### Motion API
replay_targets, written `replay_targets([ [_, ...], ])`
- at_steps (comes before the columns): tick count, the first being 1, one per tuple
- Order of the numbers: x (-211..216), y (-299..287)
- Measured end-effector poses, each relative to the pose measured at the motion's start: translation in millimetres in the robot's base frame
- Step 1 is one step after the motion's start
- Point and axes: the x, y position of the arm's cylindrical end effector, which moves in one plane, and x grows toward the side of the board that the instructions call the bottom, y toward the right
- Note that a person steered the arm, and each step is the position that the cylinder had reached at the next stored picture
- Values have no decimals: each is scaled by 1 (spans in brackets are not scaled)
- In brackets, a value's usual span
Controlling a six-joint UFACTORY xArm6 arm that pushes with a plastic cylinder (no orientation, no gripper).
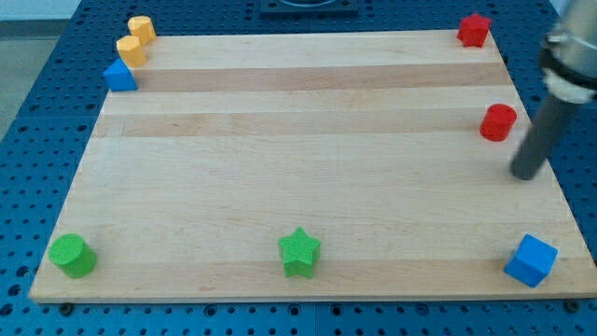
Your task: Drag blue cube diagonally upwards
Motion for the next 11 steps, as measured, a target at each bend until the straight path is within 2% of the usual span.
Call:
replay_targets([
  [1,32,60],
  [2,39,62],
  [4,127,48],
  [8,136,-61],
  [11,107,-70],
])
